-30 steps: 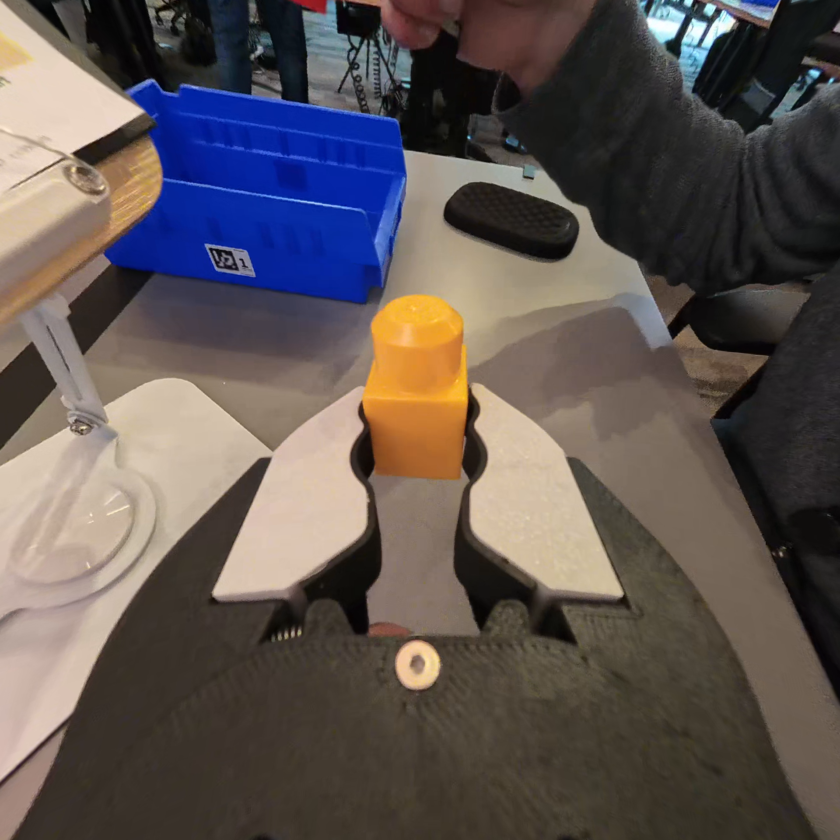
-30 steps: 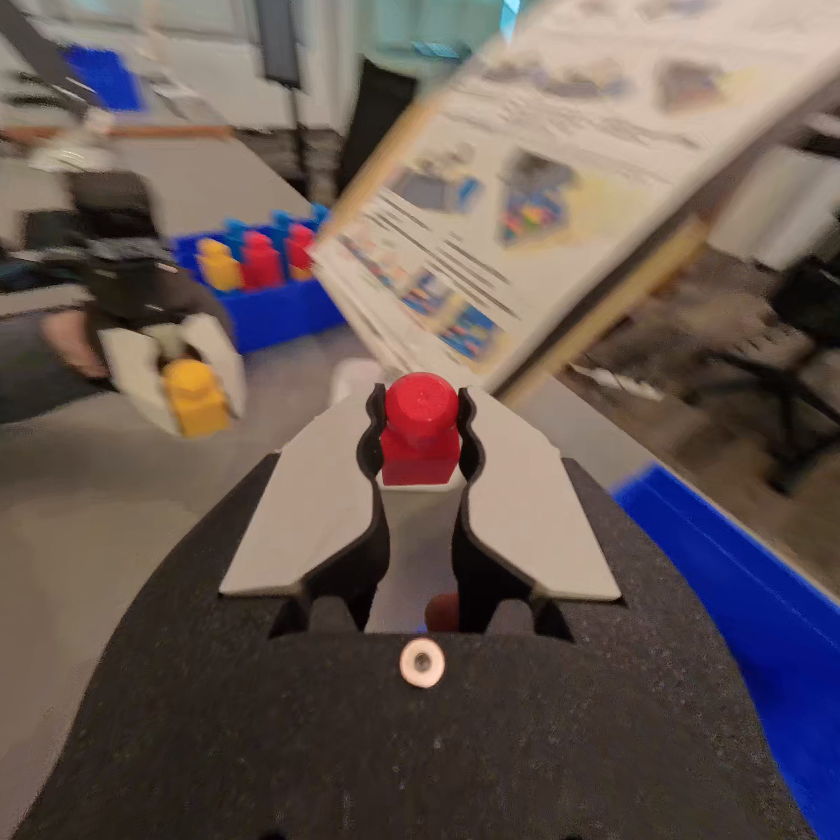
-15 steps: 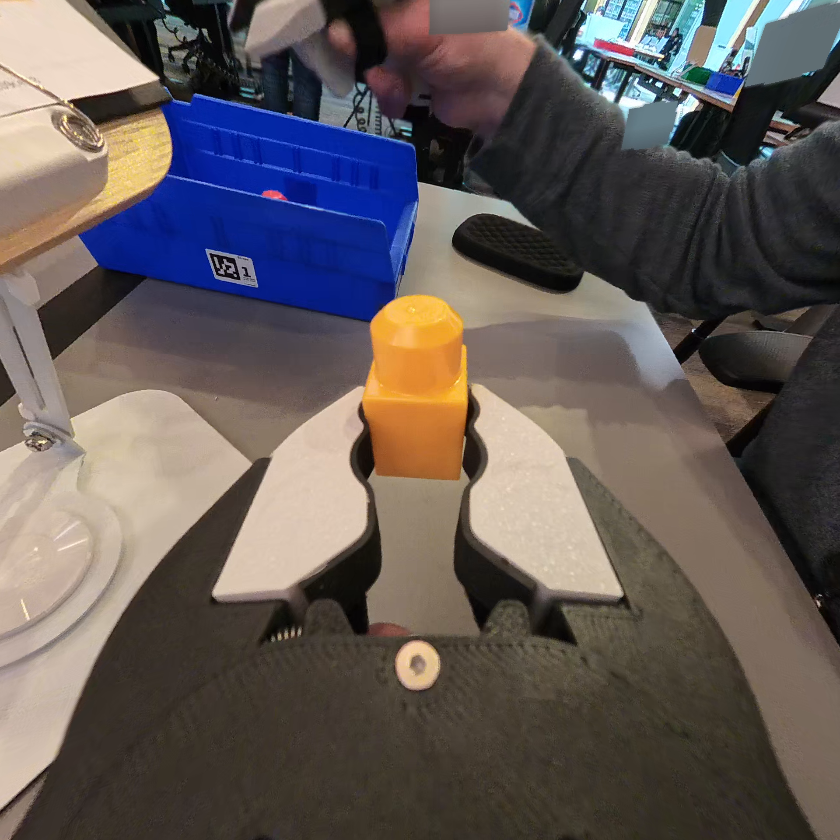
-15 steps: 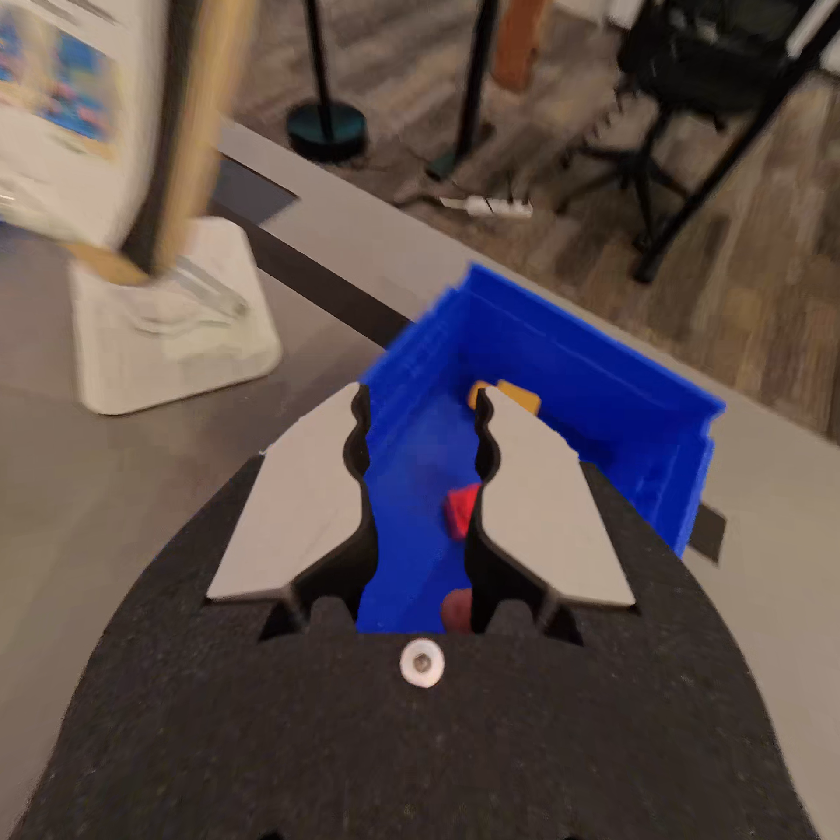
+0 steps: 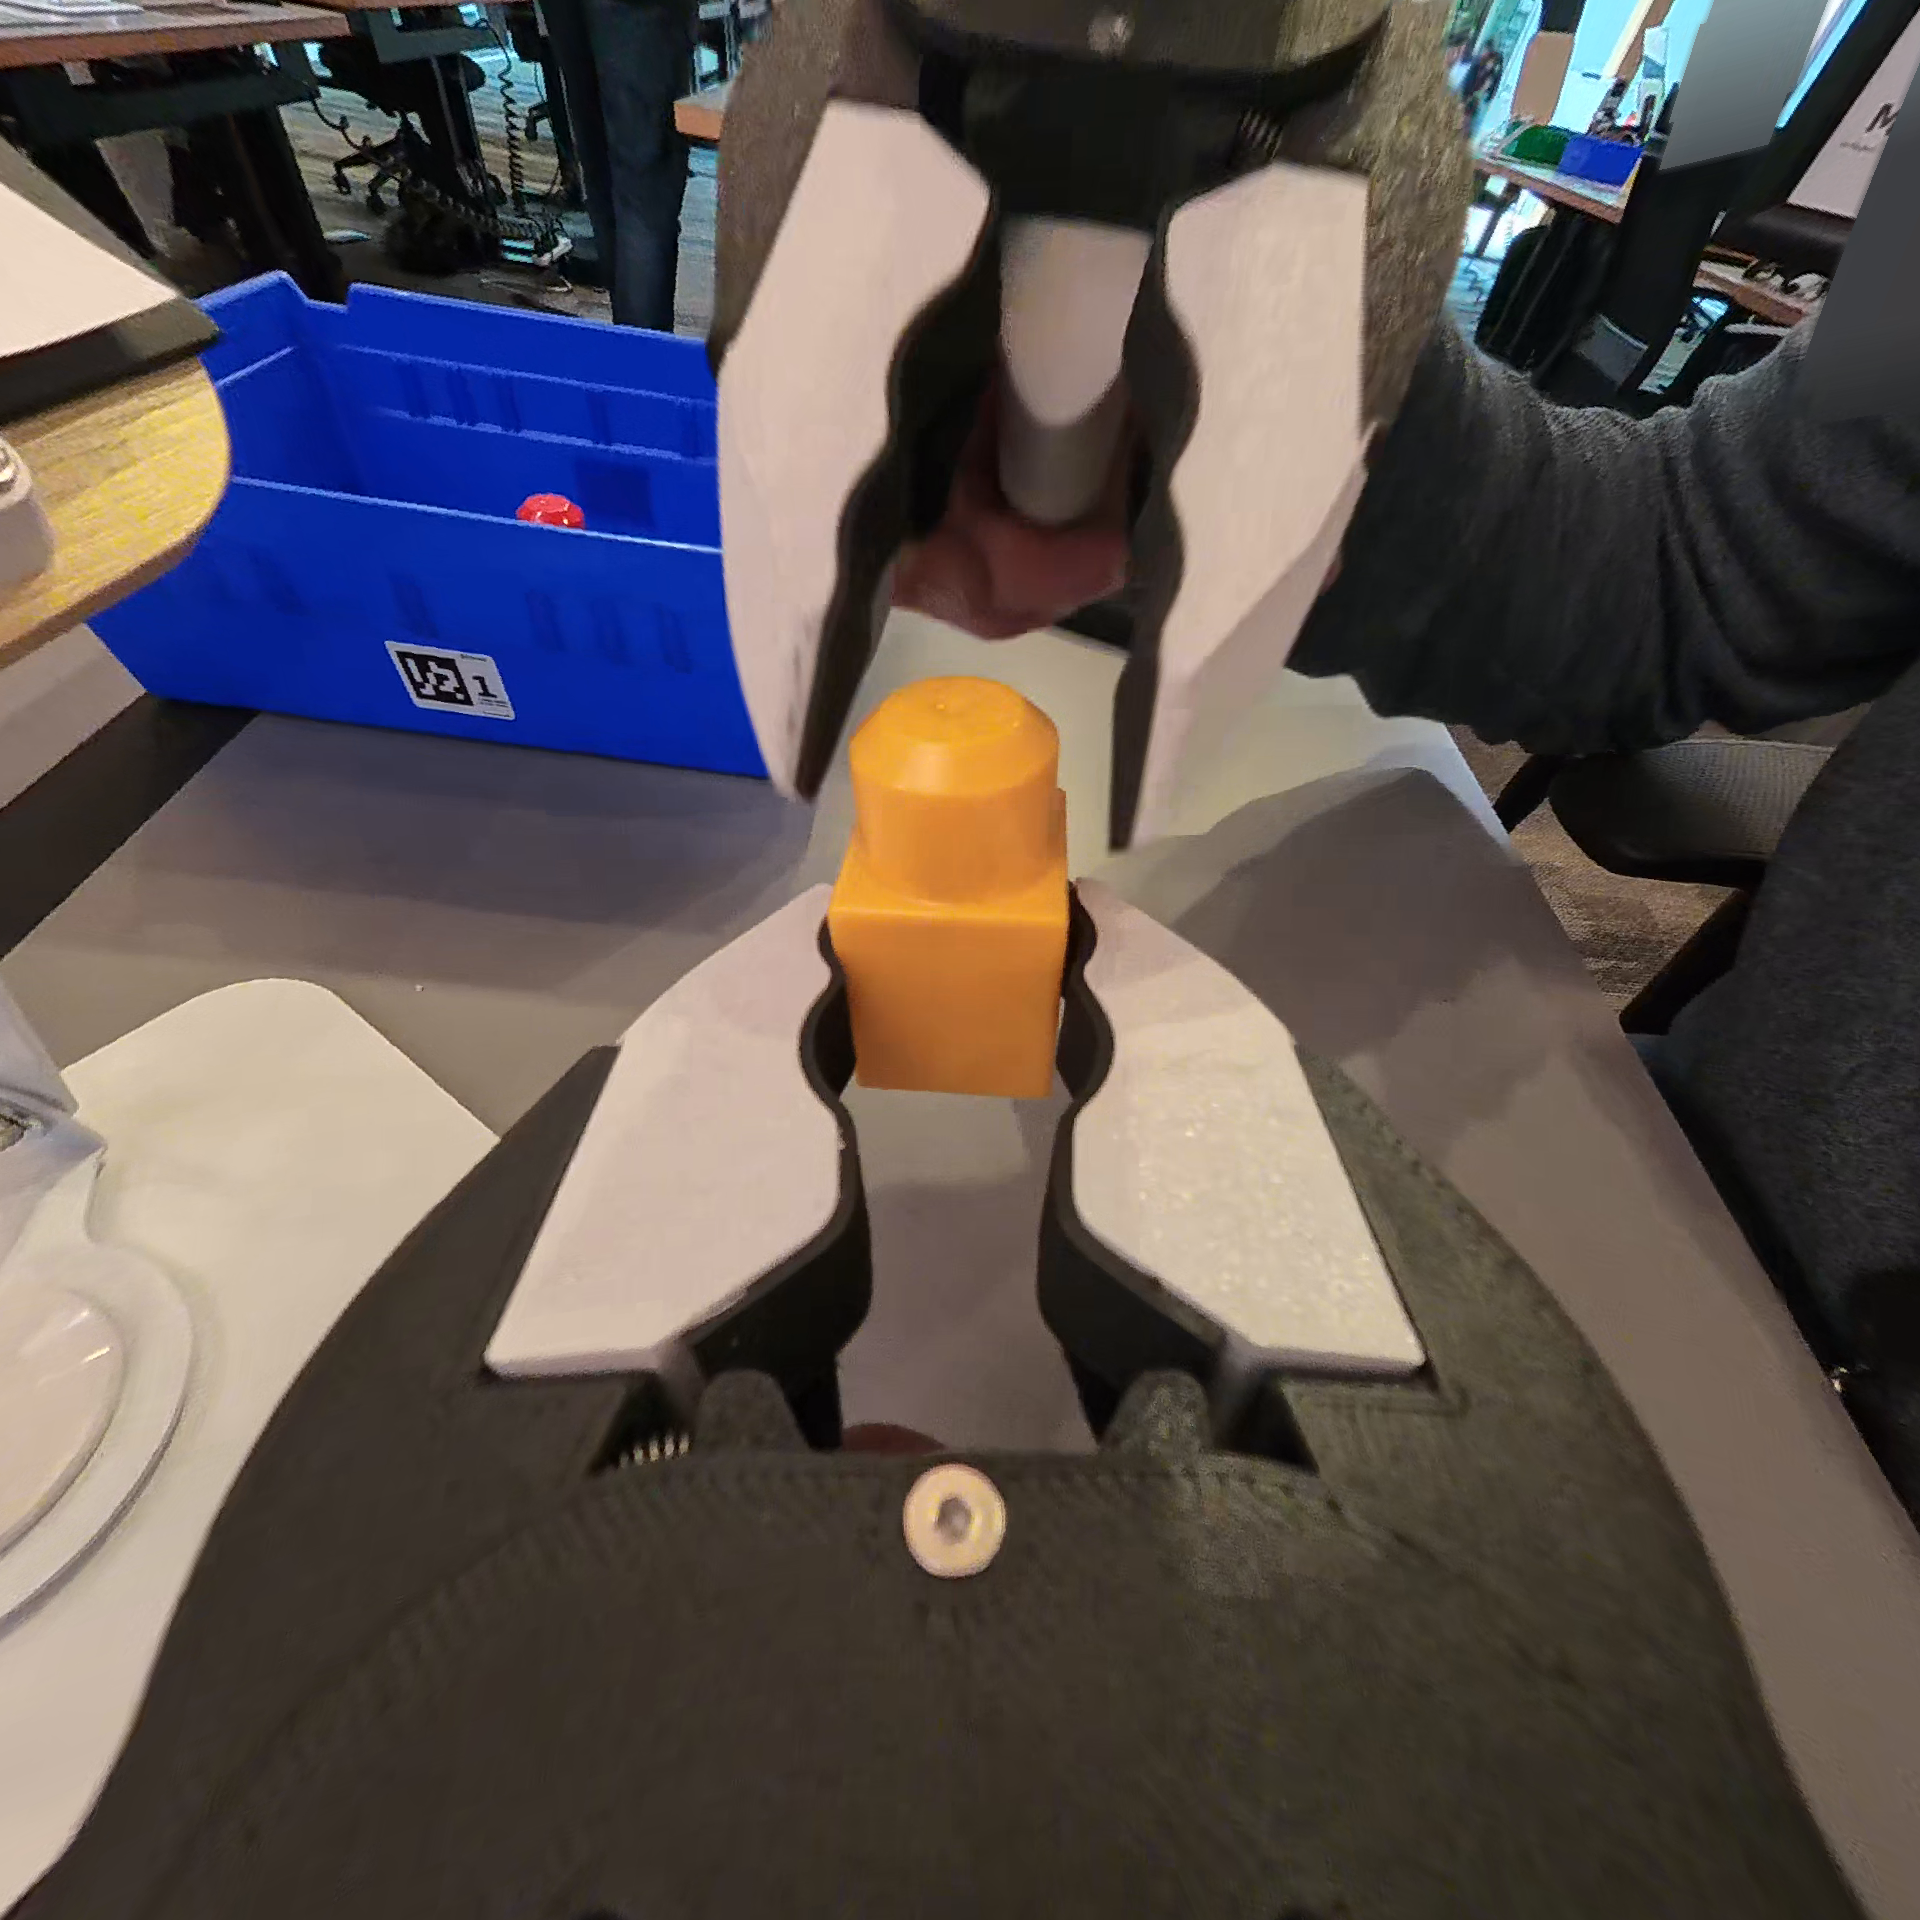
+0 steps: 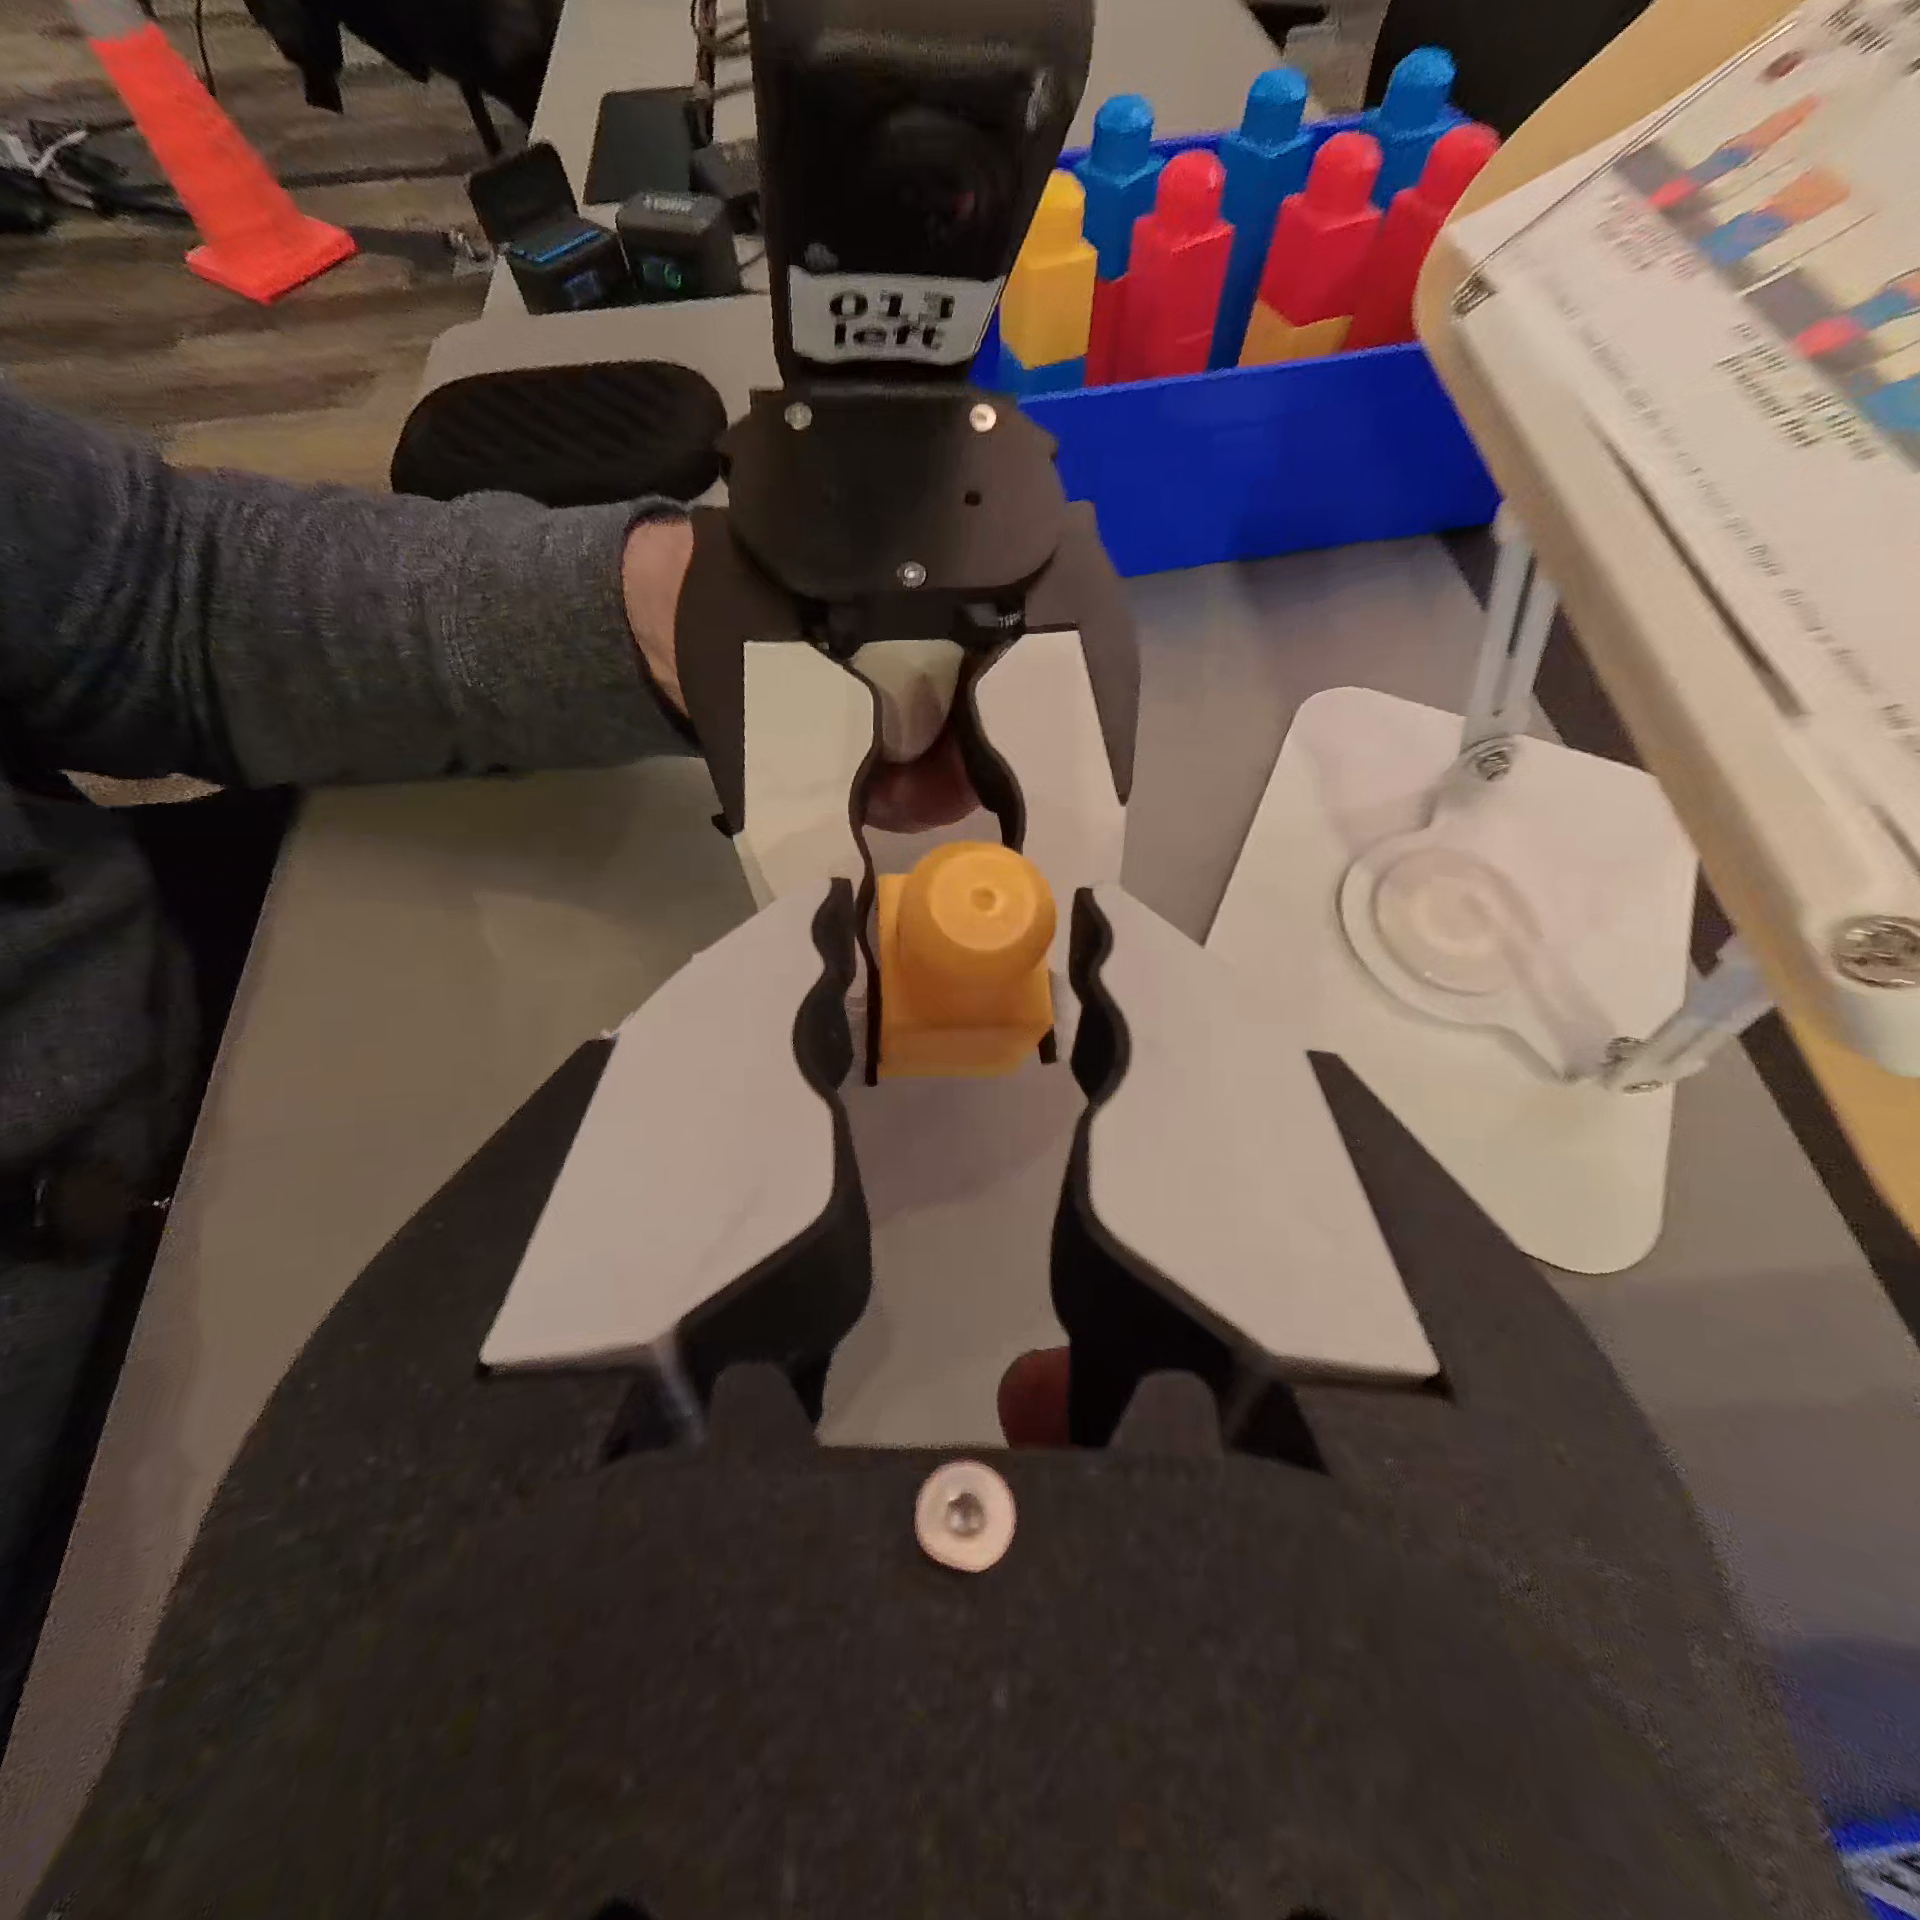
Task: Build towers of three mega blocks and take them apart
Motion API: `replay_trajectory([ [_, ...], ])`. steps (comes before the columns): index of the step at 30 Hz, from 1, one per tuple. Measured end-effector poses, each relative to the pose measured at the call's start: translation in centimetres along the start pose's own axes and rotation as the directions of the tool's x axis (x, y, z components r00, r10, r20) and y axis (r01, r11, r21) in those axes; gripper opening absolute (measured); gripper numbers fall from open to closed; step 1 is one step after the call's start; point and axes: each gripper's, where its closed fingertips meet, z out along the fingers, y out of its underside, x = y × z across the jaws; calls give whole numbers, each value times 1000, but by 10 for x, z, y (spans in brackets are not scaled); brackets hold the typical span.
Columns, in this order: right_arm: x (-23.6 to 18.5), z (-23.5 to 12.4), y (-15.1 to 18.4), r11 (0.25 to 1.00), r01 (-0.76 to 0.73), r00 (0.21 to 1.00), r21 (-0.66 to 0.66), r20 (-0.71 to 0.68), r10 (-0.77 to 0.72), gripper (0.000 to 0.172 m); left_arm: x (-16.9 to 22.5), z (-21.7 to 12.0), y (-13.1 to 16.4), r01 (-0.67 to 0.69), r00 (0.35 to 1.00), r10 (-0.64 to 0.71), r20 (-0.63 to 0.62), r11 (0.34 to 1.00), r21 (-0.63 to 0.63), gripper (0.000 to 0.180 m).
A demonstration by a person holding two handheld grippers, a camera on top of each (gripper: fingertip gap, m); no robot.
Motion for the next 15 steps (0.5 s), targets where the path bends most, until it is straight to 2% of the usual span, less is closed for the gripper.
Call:
replay_trajectory([
  [4, -2, 6, -1, 1000, -1, 1000, 18, 16, 0, 31, 2, -1, 0, -1, 1000, 1, -10, 1000, 9, 36],
  [7, -2, -5, -10, 997, -8, 1000, 71, 12, 7, 29, 4, -4, -9, -3, 1000, 4, -18, 998, 64, 37],
  [10, 11, -33, -17, 993, -8, 998, 121, -58, 15, 29, -1, -9, -8, 3, 1000, -3, -2, 998, 69, 38],
  [15, 64, -100, -1, 990, -37, 959, 136, -273, 73, 29, -9, -14, -3, 41, 999, -41, 3, 995, 94, 25],
])
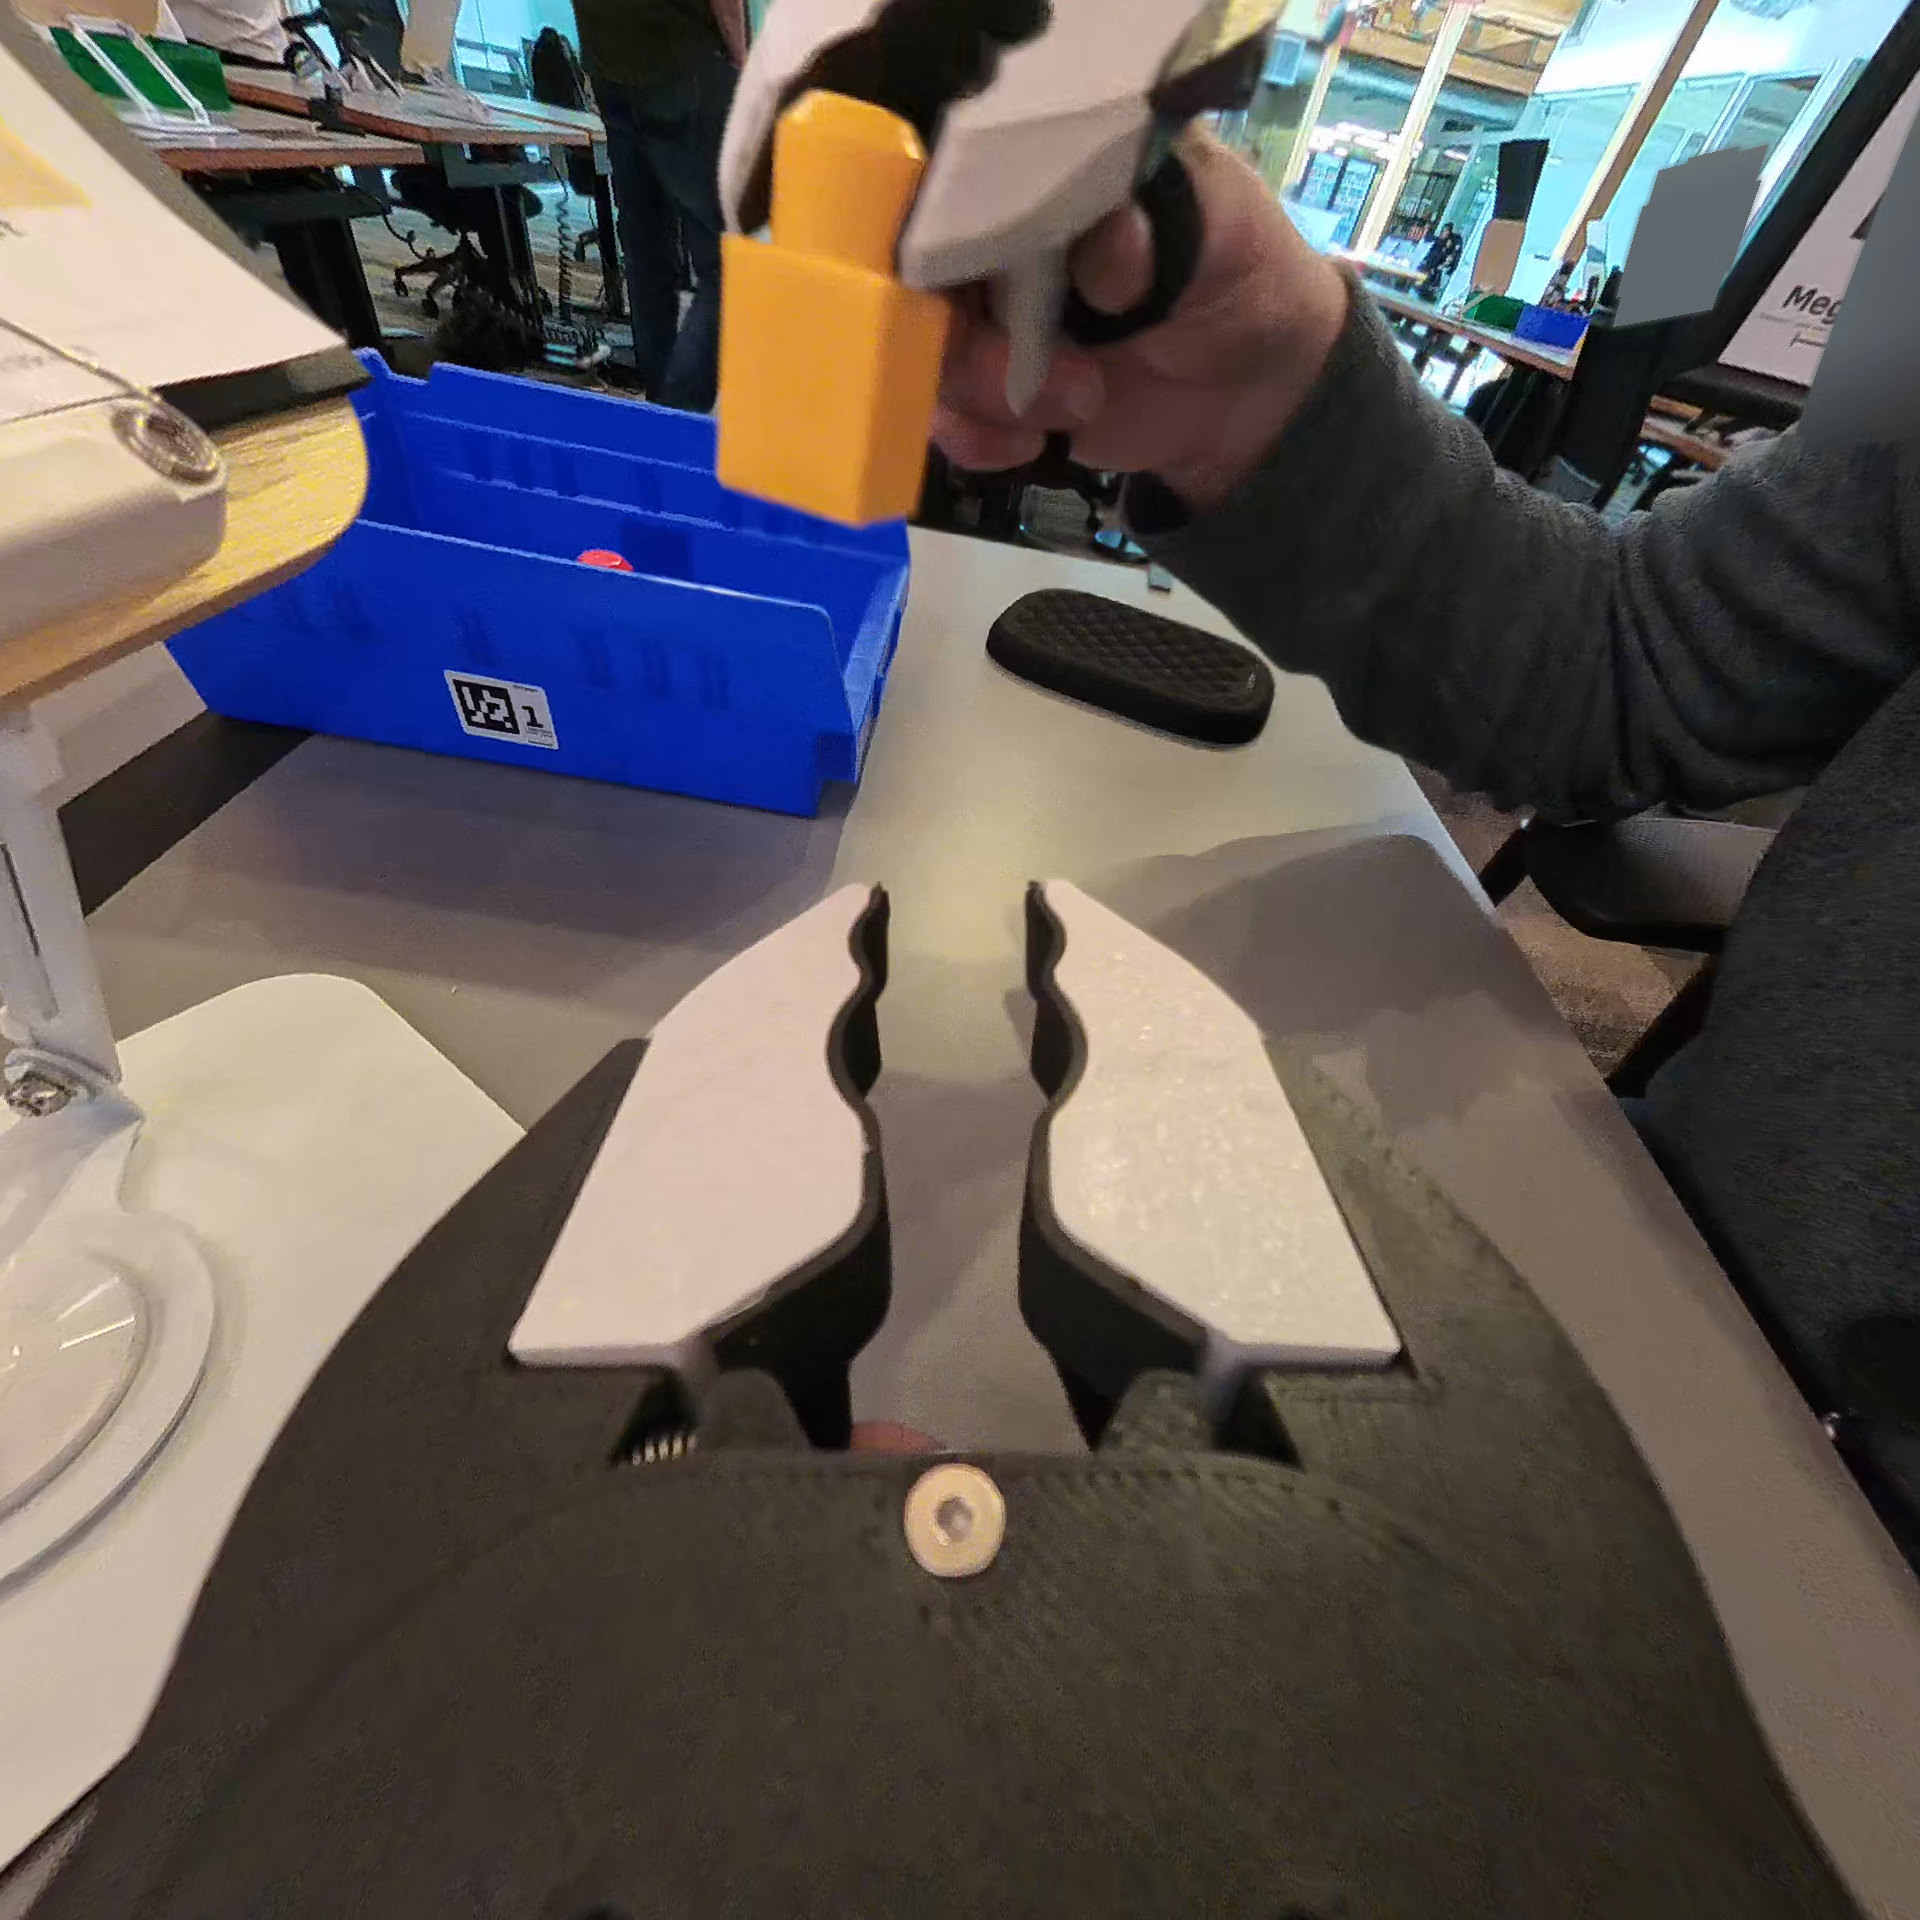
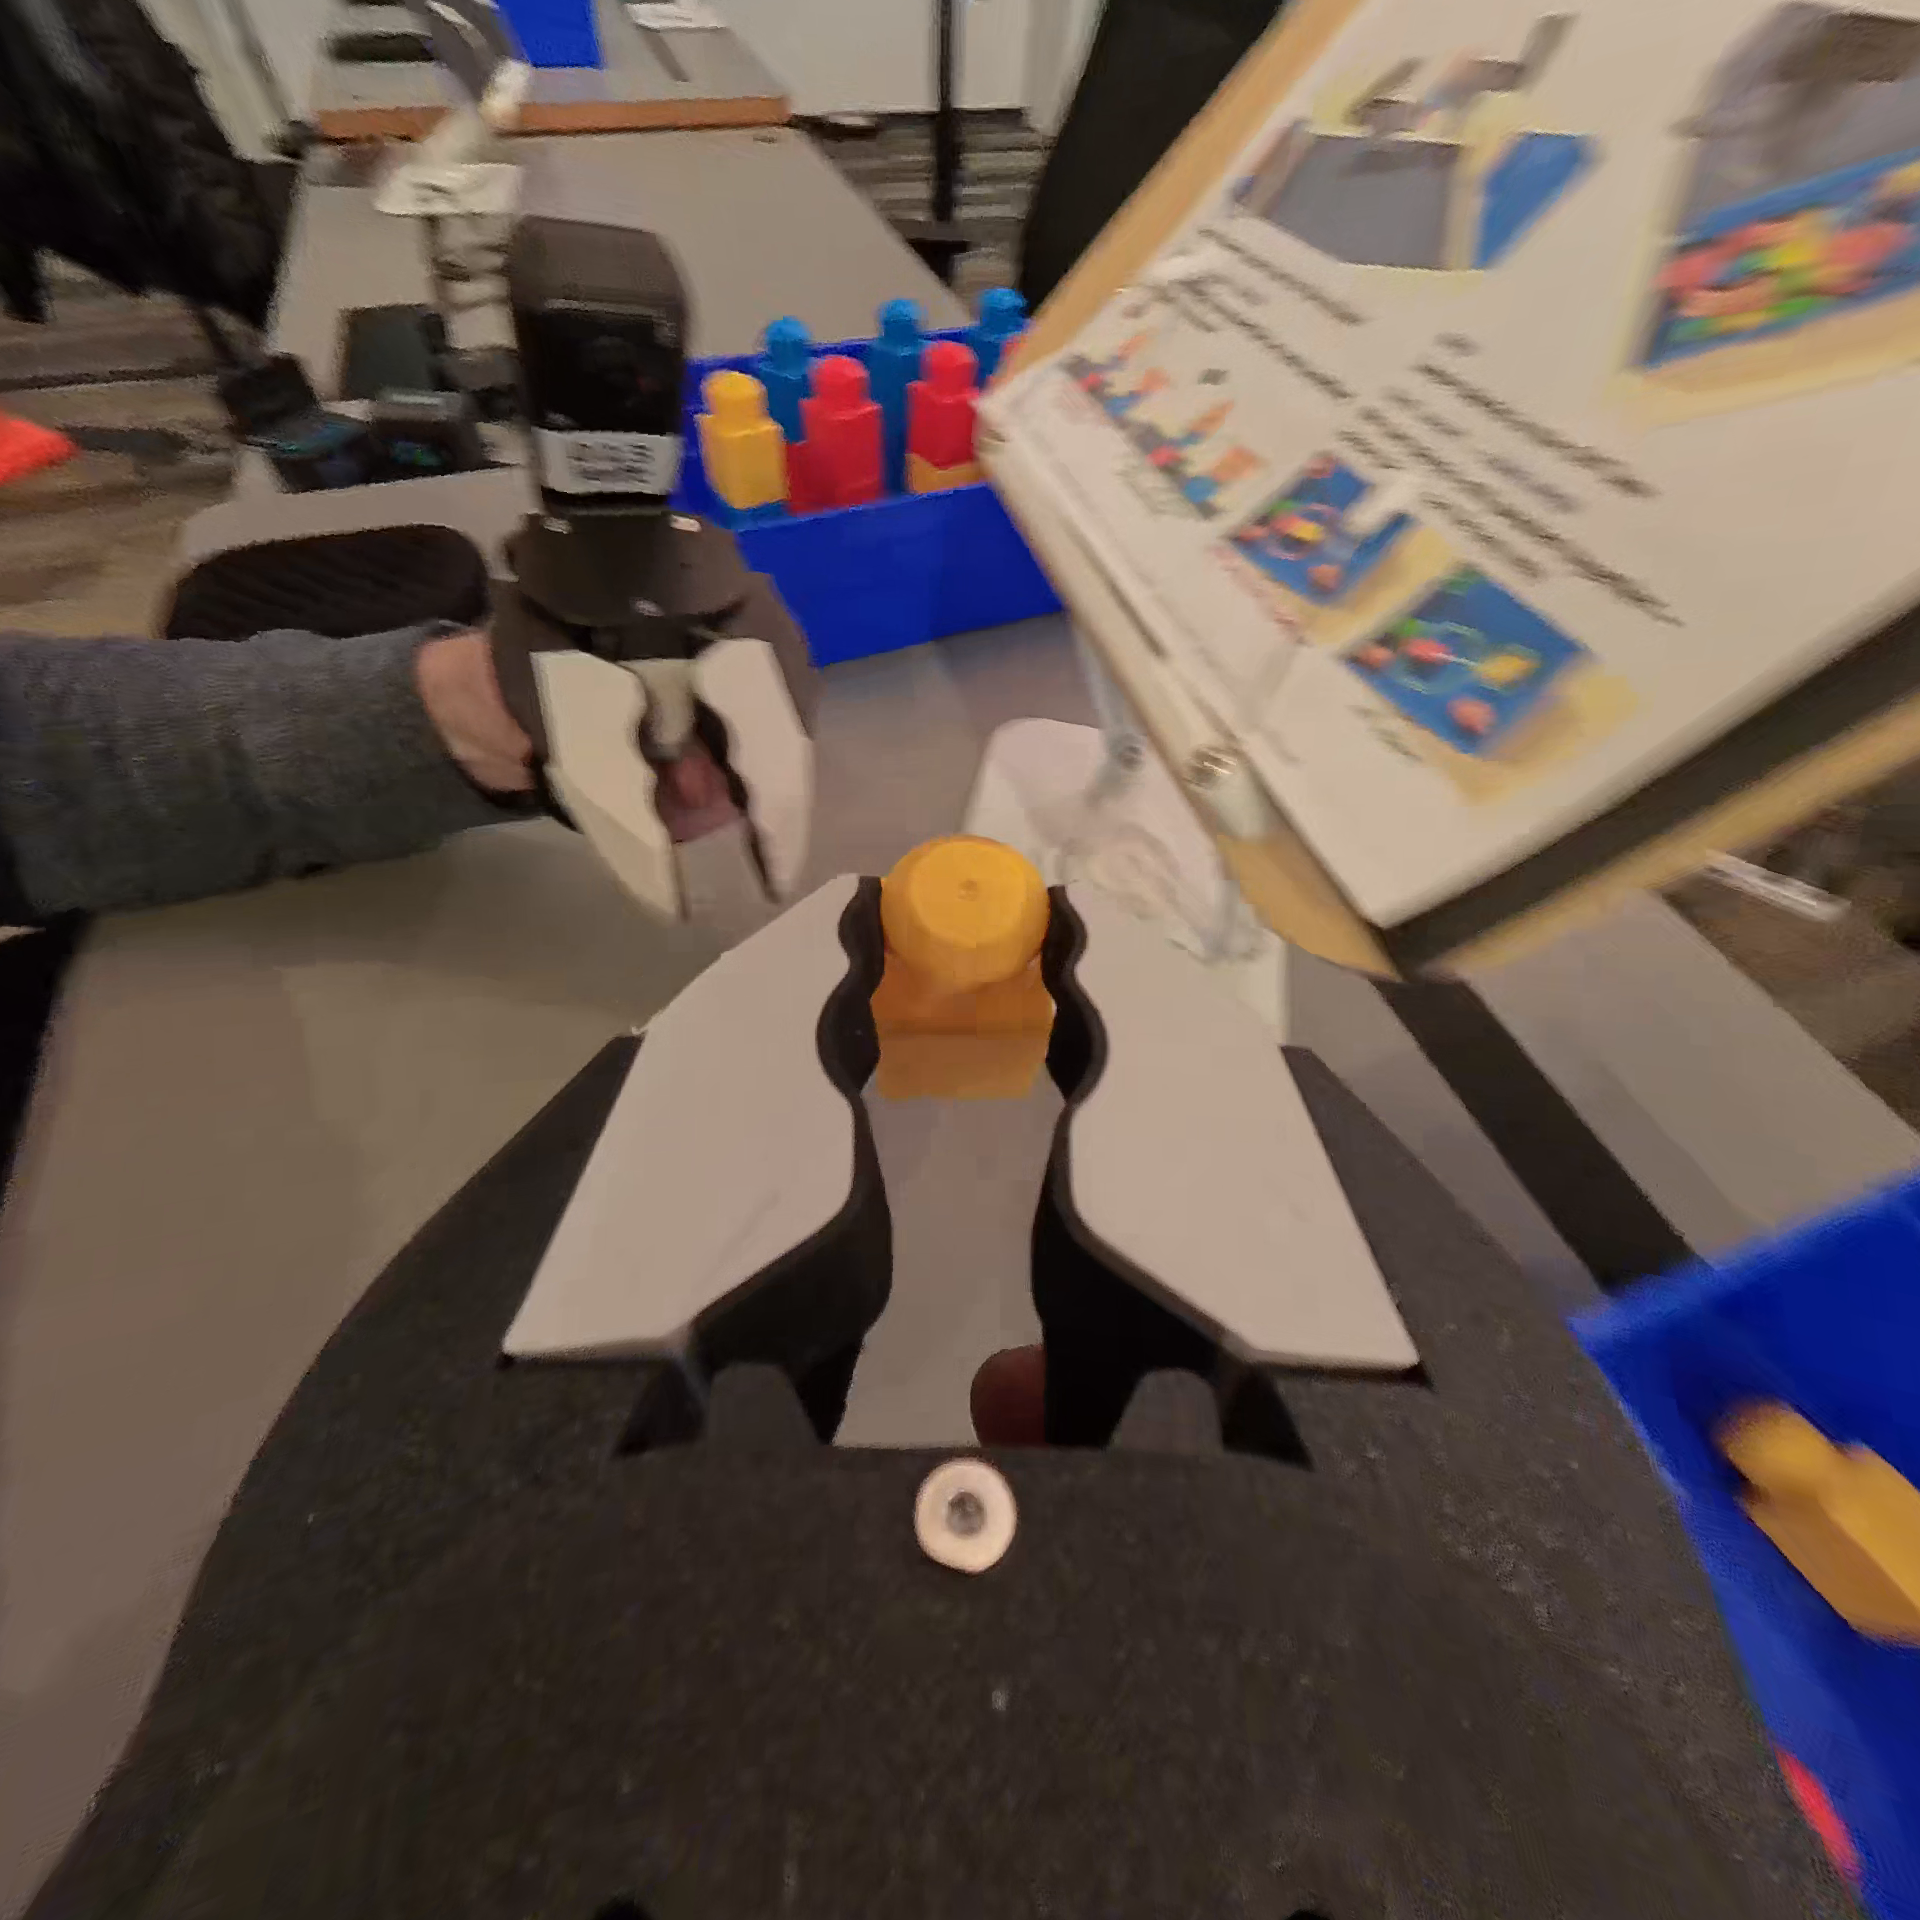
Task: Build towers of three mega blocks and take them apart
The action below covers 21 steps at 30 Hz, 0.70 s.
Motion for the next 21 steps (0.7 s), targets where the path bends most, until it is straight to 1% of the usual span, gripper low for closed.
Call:
replay_trajectory([
  [3, 48, -29, 17, 998, -59, 988, -25, -142, 55, 29, -3, 1, 3, 12, 1000, -12, 1, 1000, 1, 19],
  [6, 93, -53, 42, 989, -126, 954, -71, -282, 101, 29, -8, 2, 8, 18, 1000, -18, 19, 1000, -9, 14],
  [7, 106, -58, 53, 984, -153, 941, -91, -318, 117, 29, -9, 2, 9, 19, 999, -18, 27, 1000, -12, 12],
  [9, 129, -66, 69, 976, -197, 911, -91, -384, 148, 29, -13, 2, 12, 19, 999, -18, 47, 1000, -22, 9],
  [12, 154, -68, 102, 952, -265, 871, -153, -461, 169, 29, -21, 2, 17, 26, 996, -23, 88, 999, -36, 7],
  [15, 173, -62, 136, 921, -308, 830, -237, -541, 138, 30, -25, 1, 19, 31, 994, -28, 106, 999, -32, 11],
  [17, 180, -57, 151, 906, -301, 807, -297, -586, 76, 37, -29, 0, 21, 29, 992, -24, 128, 999, -41, 14],
  [19, 181, -52, 158, 895, -274, 791, -352, -612, 1, 44, -32, 1, 23, 29, 990, -21, 142, 998, -50, 17],
  [21, 179, -48, 157, 896, -244, 782, -371, -621, -44, 43, -33, 1, 25, 32, 989, -23, 148, 998, -57, 18],
])
